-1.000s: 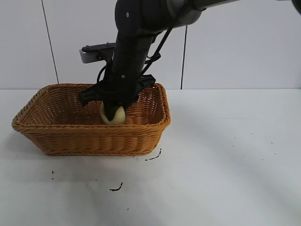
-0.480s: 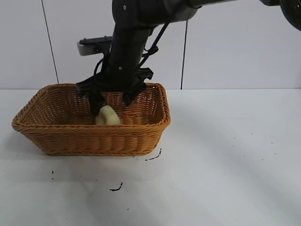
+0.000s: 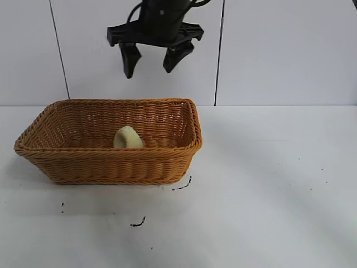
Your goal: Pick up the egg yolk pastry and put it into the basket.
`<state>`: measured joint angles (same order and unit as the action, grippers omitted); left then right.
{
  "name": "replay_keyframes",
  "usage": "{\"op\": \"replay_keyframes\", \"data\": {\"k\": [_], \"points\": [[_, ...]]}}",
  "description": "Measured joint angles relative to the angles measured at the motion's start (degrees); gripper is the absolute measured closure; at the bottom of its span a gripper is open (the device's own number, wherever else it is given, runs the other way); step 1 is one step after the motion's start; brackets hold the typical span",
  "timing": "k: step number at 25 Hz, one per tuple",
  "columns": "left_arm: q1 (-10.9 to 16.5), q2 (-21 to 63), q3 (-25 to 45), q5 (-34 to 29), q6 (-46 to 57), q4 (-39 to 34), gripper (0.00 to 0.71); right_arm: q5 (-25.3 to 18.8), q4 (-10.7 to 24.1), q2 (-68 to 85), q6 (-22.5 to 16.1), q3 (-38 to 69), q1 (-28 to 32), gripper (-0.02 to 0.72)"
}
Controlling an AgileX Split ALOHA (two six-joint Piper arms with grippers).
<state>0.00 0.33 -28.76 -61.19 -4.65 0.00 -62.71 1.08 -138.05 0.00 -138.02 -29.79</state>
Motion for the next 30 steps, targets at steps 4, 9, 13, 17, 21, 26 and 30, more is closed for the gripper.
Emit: {"op": "replay_keyframes", "data": {"k": [4,9,13,17,21,26,30], "points": [[0.0,0.0,0.0,0.0,0.0,0.0,0.014,-1.9,1.3,0.0,0.0,-0.1,6.5,0.111],[0.0,0.0,0.0,0.0,0.0,0.0,0.014,-5.2,1.9,0.0,0.0,-0.1,15.1,0.111],[0.0,0.0,0.0,0.0,0.0,0.0,0.014,-5.8,2.0,0.0,0.0,-0.1,20.3,0.111],[0.0,0.0,0.0,0.0,0.0,0.0,0.014,-6.6,2.0,0.0,0.0,-0.1,23.8,0.111],[0.0,0.0,0.0,0.0,0.0,0.0,0.014,-6.8,2.0,0.7,0.0,-0.1,25.8,0.111],[0.0,0.0,0.0,0.0,0.0,0.0,0.014,-6.9,1.9,3.2,0.0,-0.1,27.5,0.111],[0.0,0.0,0.0,0.0,0.0,0.0,0.014,-6.8,0.8,6.6,0.0,1.5,27.6,0.111]]}}
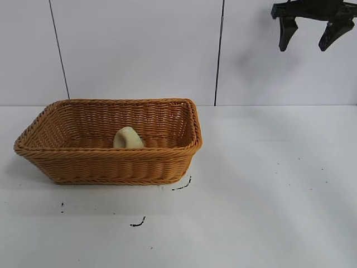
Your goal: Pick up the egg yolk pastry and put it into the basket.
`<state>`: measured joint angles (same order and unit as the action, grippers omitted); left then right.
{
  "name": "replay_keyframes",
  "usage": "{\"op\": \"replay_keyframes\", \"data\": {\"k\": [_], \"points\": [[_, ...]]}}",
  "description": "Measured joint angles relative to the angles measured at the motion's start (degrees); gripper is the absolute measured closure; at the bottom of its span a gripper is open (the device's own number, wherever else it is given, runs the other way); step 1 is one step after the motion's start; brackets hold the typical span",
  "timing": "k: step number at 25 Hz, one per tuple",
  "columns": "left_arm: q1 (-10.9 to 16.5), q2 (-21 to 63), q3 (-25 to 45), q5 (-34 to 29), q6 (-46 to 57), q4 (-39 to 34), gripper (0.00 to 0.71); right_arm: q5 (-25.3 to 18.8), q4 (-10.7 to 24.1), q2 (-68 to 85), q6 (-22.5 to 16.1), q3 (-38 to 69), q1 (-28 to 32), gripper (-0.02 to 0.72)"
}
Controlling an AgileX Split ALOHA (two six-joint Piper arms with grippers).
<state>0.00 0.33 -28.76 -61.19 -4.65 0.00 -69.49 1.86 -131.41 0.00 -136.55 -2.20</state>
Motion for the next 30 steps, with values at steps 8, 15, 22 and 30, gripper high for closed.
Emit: {"op": "replay_keyframes", "data": {"k": [8,15,22,30], "points": [[0.0,0.0,0.0,0.0,0.0,0.0,0.014,0.0,-4.2,14.2,0.0,19.4,0.0,0.111],[0.0,0.0,0.0,0.0,0.0,0.0,0.014,0.0,-3.9,31.5,0.0,41.1,0.0,0.111],[0.0,0.0,0.0,0.0,0.0,0.0,0.014,0.0,-3.7,50.2,0.0,62.4,-0.1,0.111],[0.0,0.0,0.0,0.0,0.0,0.0,0.014,2.7,-3.7,71.9,1.5,85.1,-0.1,0.111]]}}
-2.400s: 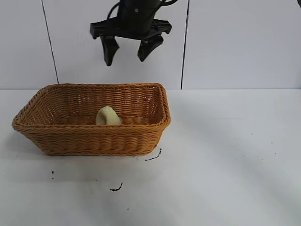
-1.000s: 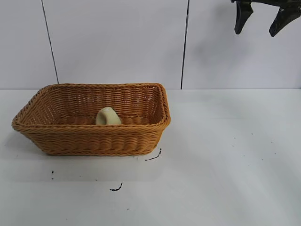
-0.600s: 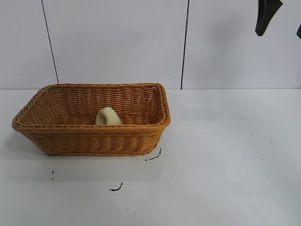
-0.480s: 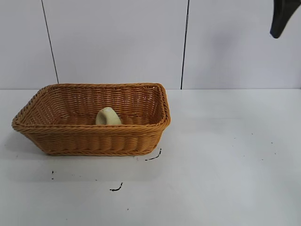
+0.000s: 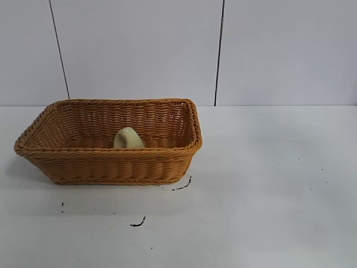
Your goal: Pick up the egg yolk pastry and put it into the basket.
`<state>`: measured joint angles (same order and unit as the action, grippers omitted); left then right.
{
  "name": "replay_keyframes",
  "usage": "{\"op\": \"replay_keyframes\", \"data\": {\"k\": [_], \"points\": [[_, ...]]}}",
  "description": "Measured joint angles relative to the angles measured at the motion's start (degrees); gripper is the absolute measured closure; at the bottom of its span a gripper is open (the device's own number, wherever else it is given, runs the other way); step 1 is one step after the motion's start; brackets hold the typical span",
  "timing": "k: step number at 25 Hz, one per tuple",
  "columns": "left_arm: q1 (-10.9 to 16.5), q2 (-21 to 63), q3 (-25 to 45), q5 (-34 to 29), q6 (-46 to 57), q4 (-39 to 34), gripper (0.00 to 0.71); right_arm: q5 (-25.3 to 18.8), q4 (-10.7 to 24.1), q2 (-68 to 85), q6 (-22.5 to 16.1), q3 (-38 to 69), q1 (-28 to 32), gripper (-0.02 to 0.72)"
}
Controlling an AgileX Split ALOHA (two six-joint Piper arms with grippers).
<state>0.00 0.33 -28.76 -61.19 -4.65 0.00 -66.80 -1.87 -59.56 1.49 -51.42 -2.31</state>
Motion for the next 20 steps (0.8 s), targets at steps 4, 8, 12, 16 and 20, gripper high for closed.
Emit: {"op": "replay_keyframes", "data": {"k": [4,8,12,16,20], "points": [[0.0,0.0,0.0,0.0,0.0,0.0,0.014,4.1,0.0,11.4,0.1,10.1,0.0,0.111],[0.0,0.0,0.0,0.0,0.0,0.0,0.014,7.3,-0.6,22.9,0.3,18.7,0.0,0.111],[0.0,0.0,0.0,0.0,0.0,0.0,0.014,7.7,-1.0,33.9,0.3,22.9,0.0,0.111],[0.0,0.0,0.0,0.0,0.0,0.0,0.014,8.0,-1.0,43.1,0.3,23.1,0.0,0.111],[0.0,0.0,0.0,0.0,0.0,0.0,0.014,8.0,-1.0,51.2,0.3,23.1,0.0,0.111]]}}
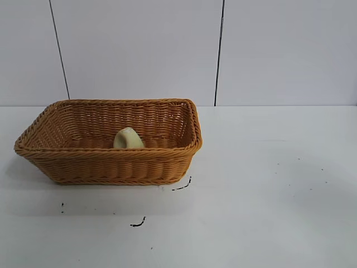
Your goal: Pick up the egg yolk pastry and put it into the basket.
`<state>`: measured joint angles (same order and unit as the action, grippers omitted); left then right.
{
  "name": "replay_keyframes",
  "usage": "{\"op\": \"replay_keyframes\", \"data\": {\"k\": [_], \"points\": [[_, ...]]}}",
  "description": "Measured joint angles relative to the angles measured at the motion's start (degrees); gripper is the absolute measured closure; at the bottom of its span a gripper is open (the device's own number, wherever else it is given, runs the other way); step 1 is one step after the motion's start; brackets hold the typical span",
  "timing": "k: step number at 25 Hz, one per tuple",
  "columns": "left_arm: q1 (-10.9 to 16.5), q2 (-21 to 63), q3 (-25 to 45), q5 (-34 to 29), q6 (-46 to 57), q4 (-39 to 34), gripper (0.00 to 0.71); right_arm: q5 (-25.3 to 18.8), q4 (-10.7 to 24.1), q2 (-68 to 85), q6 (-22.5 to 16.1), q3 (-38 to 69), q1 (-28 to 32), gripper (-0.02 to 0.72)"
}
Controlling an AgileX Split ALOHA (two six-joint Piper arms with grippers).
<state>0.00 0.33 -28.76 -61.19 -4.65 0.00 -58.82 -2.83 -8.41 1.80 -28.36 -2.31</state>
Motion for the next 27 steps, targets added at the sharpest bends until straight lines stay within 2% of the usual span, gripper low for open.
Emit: {"op": "replay_keyframes", "data": {"k": [6,27], "points": [[0.0,0.0,0.0,0.0,0.0,0.0,0.014,-0.1,0.0,8.6,0.0,0.3,0.0,0.111],[0.0,0.0,0.0,0.0,0.0,0.0,0.014,-0.1,0.0,8.6,0.0,0.3,0.0,0.111]]}}
